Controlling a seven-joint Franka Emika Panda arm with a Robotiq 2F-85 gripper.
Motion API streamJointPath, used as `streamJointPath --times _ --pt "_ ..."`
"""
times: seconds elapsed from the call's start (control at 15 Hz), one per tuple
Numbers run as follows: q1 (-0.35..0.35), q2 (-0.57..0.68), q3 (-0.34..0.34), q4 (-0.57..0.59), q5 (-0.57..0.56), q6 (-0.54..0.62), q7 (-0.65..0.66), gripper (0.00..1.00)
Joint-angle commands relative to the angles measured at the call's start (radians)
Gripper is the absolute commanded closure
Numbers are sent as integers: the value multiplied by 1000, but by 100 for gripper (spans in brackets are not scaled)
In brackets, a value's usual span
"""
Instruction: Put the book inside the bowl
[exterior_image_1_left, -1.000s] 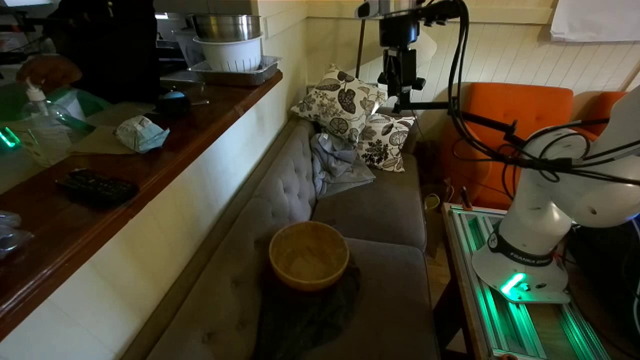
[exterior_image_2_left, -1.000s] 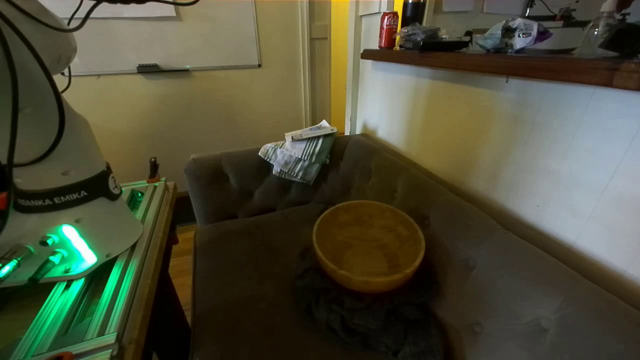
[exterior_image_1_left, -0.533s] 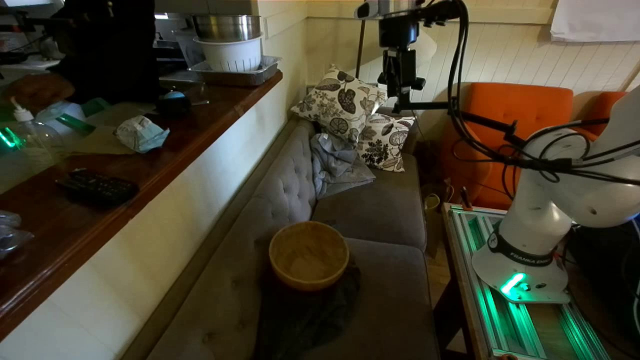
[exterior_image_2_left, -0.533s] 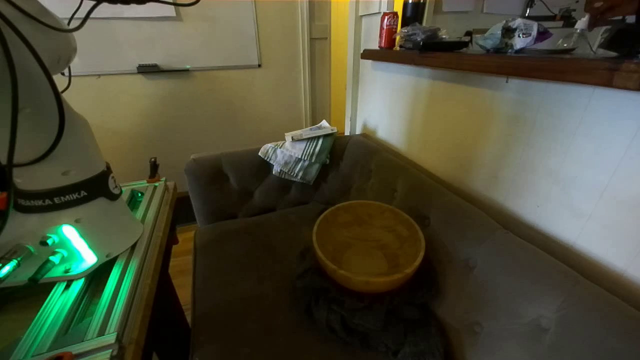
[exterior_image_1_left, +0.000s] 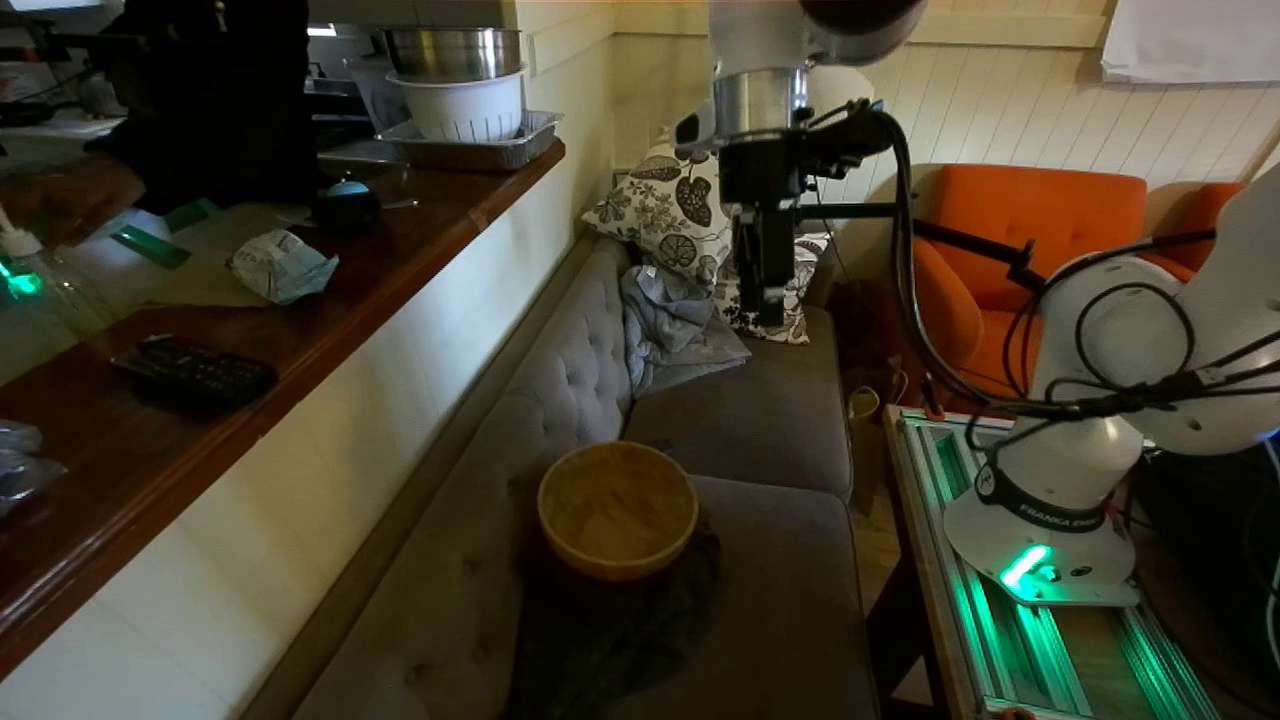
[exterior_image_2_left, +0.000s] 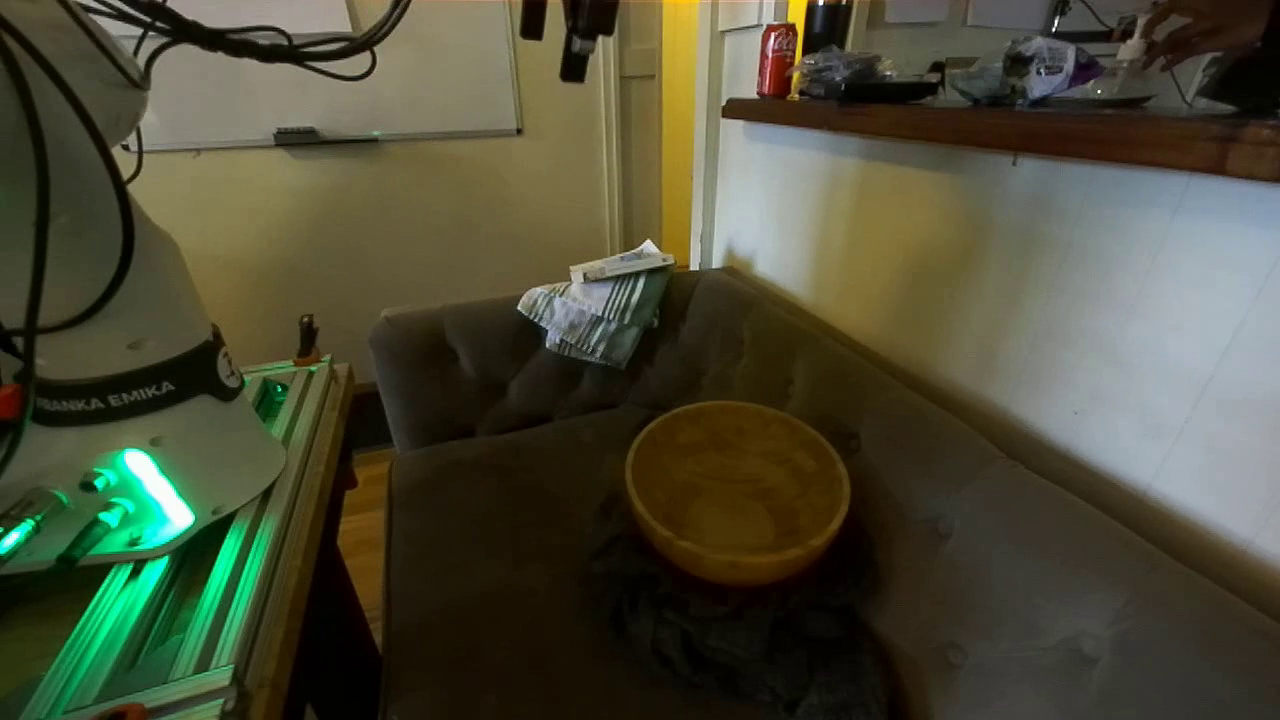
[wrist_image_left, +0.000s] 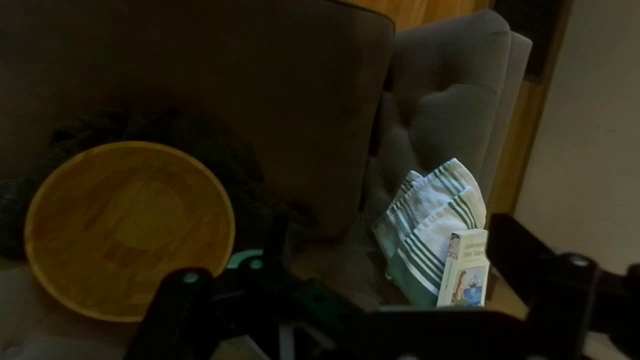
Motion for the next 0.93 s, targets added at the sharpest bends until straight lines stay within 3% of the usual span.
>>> streamJointPath --times 0.0,0.13,0.2,0.27,0.4,0.67,0.87 --pt "48 22 89 -106 137 218 81 0" --pt "87 84 167 -113 136 335 139 0" --pt "104 114 194 -97 110 328 163 0" --pt "84 67 147 -109 110 295 116 0" --pt "110 107 192 -106 110 324 155 0" --pt "110 120 190 -104 110 329 158 0" --pt "183 221 193 -89 337 507 58 0"
